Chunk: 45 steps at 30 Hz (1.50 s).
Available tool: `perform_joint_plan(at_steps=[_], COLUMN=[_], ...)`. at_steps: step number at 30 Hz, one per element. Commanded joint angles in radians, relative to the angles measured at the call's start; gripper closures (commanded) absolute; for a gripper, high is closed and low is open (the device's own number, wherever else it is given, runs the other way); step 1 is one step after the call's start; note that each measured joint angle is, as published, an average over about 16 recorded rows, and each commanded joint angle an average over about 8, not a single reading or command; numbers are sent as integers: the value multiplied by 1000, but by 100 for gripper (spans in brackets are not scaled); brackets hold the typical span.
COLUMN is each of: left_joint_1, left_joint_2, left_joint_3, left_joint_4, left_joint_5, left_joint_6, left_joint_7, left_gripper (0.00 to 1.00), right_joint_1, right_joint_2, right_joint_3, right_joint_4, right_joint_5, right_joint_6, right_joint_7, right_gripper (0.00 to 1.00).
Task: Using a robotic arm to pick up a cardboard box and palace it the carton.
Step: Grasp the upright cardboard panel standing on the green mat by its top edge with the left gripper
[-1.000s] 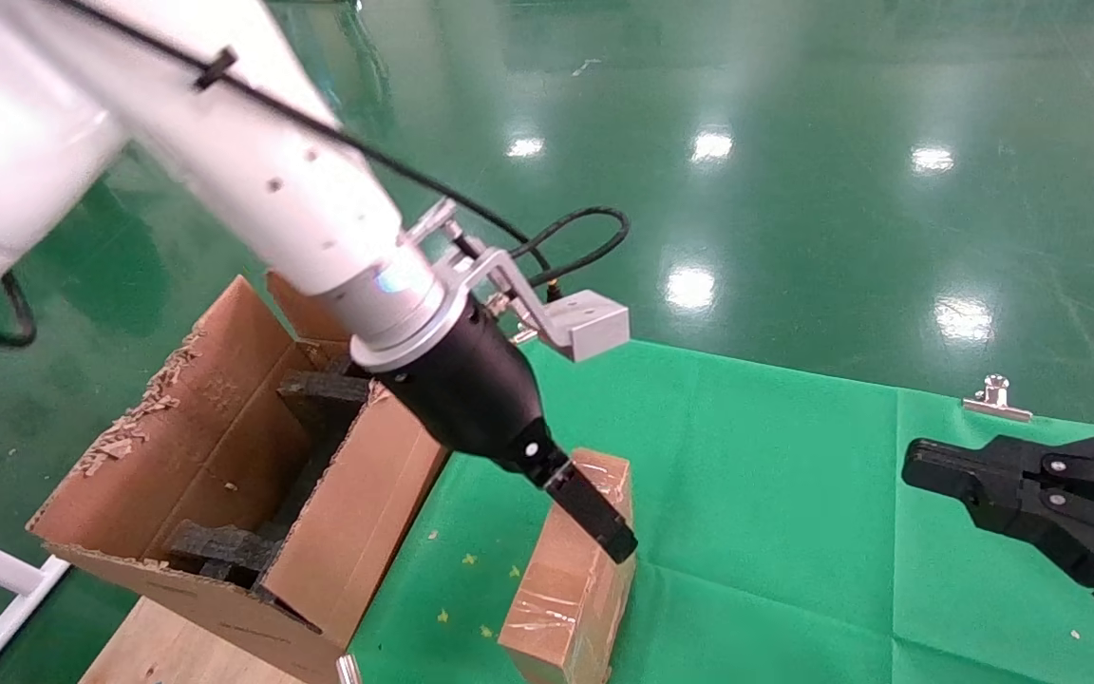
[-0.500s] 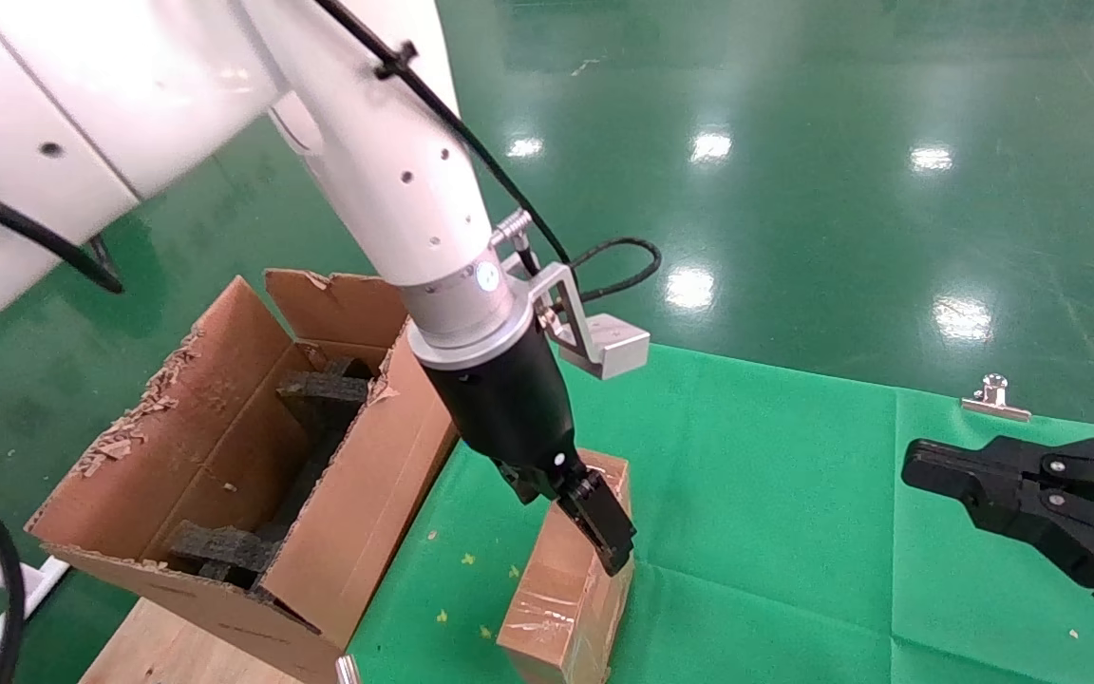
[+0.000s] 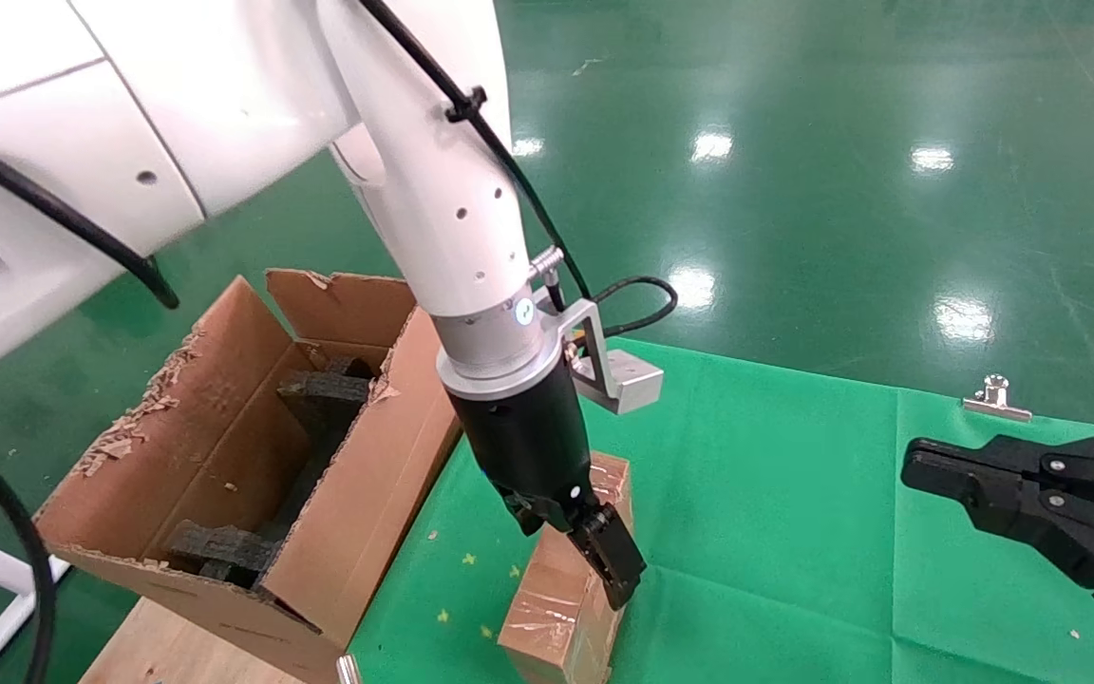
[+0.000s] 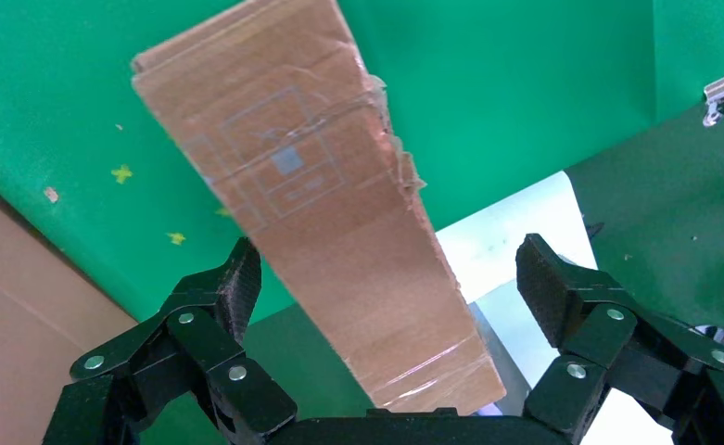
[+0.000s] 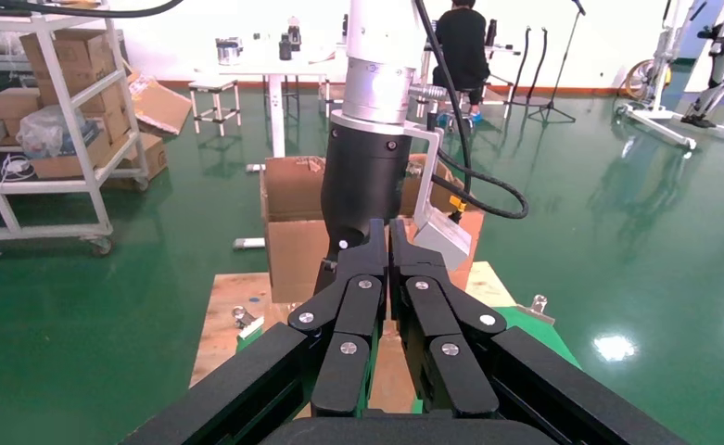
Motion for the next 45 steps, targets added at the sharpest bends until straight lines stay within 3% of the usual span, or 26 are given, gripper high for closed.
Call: perform_joint_plan(at_steps=[1, 4, 6, 45], left_joint_1=[-1, -1, 0, -34], left_joint_2=[6, 7, 5, -27], left_joint_3=[9, 9, 8, -12], left_joint_4=[3, 3, 3, -1], left_joint_5=[-4, -5, -4, -6], left_joint_6=[-1, -2, -2, -15], left_joint_7=[-3, -3, -3, 4], left_gripper=[53, 91, 100, 100], right_joint_1=[0, 0, 0, 0], right_joint_2=[0, 0, 0, 0], right_joint_3=[0, 0, 0, 0], right_joint_4=[0, 0, 0, 0], right_joint_5=[0, 0, 0, 0], right_joint_6=[0, 0, 0, 0], right_joint_7=[0, 0, 0, 0], right_gripper=[0, 0, 0, 0])
